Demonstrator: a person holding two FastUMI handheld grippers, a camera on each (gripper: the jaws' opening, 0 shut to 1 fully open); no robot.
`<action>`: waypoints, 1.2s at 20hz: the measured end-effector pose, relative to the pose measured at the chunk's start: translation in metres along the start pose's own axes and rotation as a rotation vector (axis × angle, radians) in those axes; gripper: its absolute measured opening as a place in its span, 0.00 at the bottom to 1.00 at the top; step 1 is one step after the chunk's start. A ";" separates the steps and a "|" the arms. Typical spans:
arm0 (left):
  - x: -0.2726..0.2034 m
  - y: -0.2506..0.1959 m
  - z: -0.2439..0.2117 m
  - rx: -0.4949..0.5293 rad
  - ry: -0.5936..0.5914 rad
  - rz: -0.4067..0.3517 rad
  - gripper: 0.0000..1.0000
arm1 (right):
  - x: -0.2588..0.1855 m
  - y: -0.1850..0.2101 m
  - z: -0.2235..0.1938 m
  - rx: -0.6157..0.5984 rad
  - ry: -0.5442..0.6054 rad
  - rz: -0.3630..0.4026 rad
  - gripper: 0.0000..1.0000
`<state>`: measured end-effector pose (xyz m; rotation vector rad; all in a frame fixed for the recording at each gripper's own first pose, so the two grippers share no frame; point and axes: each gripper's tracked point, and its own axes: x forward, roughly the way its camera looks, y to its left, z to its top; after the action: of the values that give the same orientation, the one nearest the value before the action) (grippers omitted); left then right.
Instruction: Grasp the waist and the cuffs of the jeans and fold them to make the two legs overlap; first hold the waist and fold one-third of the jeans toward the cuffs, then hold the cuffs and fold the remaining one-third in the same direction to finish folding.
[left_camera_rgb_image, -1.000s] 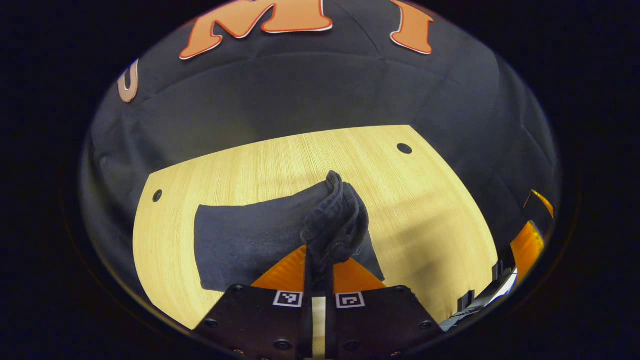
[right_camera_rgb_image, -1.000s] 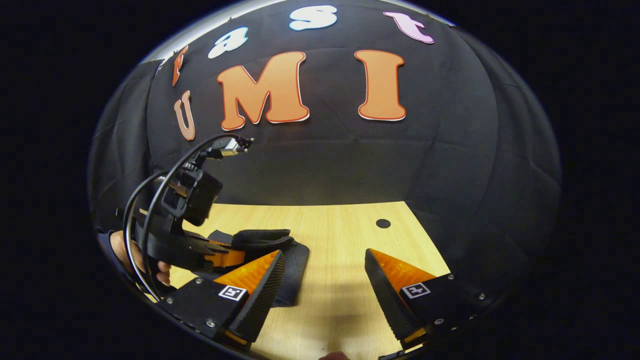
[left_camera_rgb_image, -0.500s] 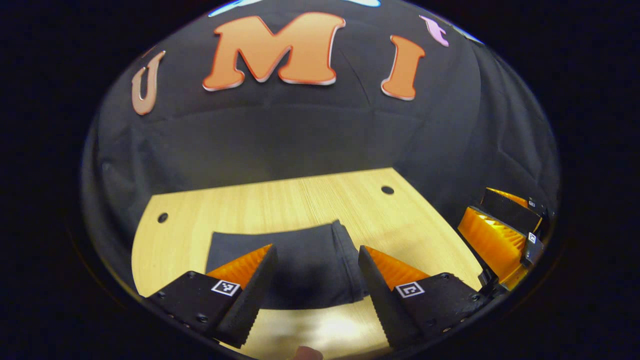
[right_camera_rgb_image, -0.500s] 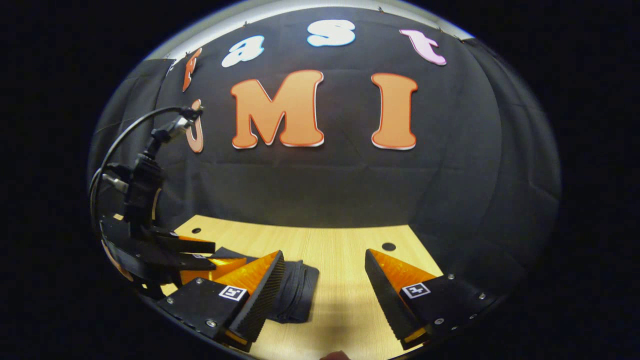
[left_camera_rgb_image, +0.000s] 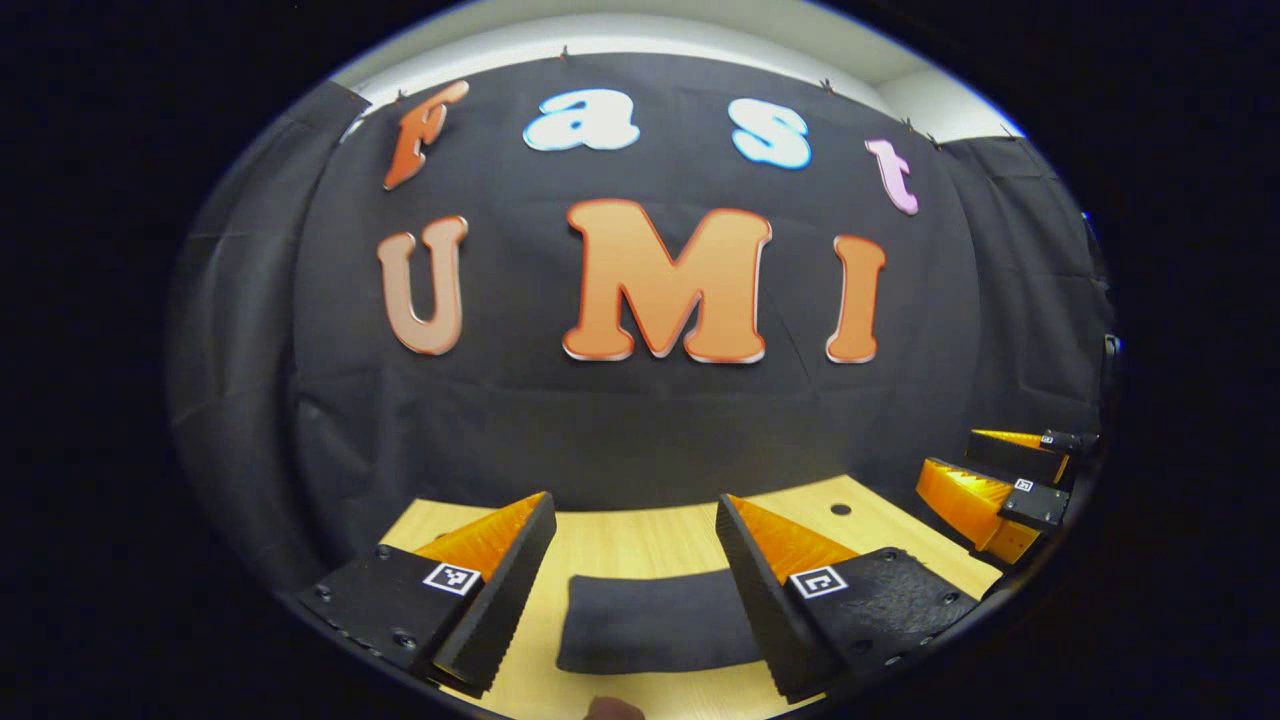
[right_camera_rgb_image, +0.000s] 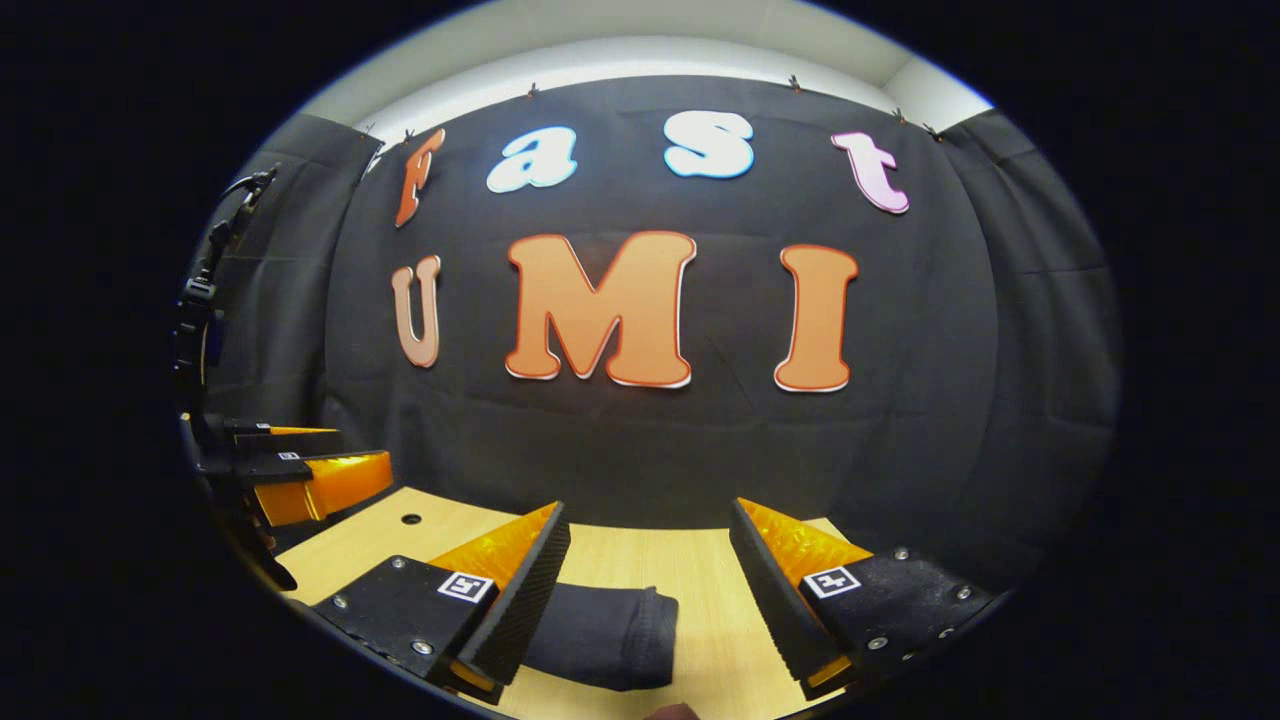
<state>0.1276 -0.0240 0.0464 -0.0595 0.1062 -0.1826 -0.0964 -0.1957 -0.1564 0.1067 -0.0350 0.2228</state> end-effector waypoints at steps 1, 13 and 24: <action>-0.009 0.011 0.008 -0.002 -0.025 0.018 0.96 | -0.004 0.009 0.004 -0.002 -0.012 0.008 0.96; -0.078 0.079 0.027 0.033 -0.170 0.142 0.92 | -0.038 0.060 0.019 -0.002 -0.103 0.050 0.96; -0.093 0.059 0.014 0.080 -0.192 0.148 0.95 | -0.053 0.055 0.013 -0.056 -0.154 0.041 0.98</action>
<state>0.0483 0.0520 0.0653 0.0113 -0.0879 -0.0328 -0.1602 -0.1549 -0.1398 0.0675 -0.1962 0.2538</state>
